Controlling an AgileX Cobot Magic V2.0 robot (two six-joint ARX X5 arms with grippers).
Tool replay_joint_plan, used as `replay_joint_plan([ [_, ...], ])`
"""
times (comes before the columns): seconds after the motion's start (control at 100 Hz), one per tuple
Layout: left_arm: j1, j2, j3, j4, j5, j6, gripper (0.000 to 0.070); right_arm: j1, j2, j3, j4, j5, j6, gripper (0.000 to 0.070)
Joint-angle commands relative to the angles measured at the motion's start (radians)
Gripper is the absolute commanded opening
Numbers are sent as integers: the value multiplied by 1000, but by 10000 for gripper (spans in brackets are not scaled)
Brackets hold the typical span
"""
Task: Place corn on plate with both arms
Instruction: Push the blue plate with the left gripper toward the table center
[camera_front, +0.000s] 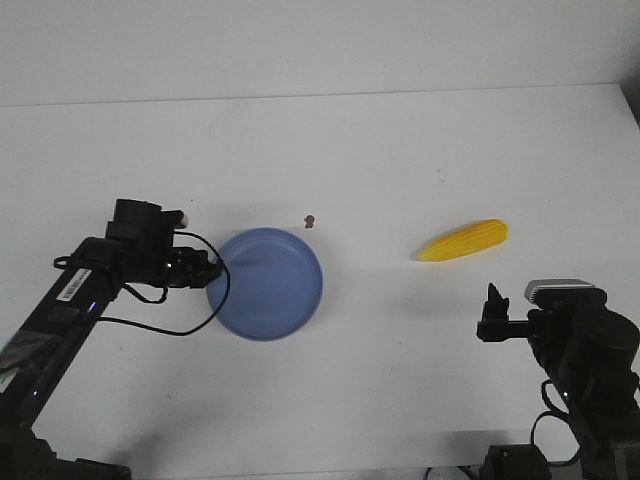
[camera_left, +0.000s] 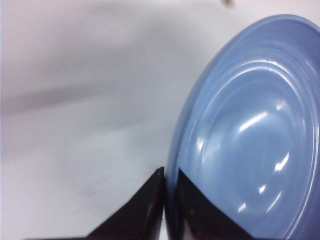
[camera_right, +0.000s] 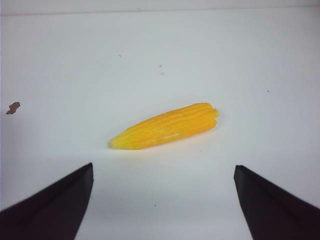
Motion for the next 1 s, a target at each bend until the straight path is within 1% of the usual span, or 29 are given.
replay_joint_plan([
  [0.0, -51, 18, -9, 1, 13, 34, 4, 1, 4, 12, 10, -1, 14, 593],
  [0.13, -138, 18, -75, 26, 39, 49, 4, 1, 4, 12, 10, -1, 14, 593],
  [0.24, -184, 18, -148, 82, 77, 48, 4, 1, 4, 12, 10, -1, 14, 593],
  [0.35, -209, 18, -200, 140, 98, 25, 5, 1, 4, 12, 10, -1, 14, 593],
  [0.47, -227, 20, -211, 172, 97, 5, 5, 1, 4, 12, 10, -1, 14, 593],
  [0.64, -242, 26, -211, 242, 84, -47, 5, 1, 4, 12, 10, -1, 16, 593],
  [0.91, -253, 69, -211, 240, 80, -50, 5, 1, 4, 12, 10, -1, 17, 593],
  [0.99, -257, 83, -211, 241, 68, -50, 5, 1, 4, 12, 10, -1, 17, 593],
])
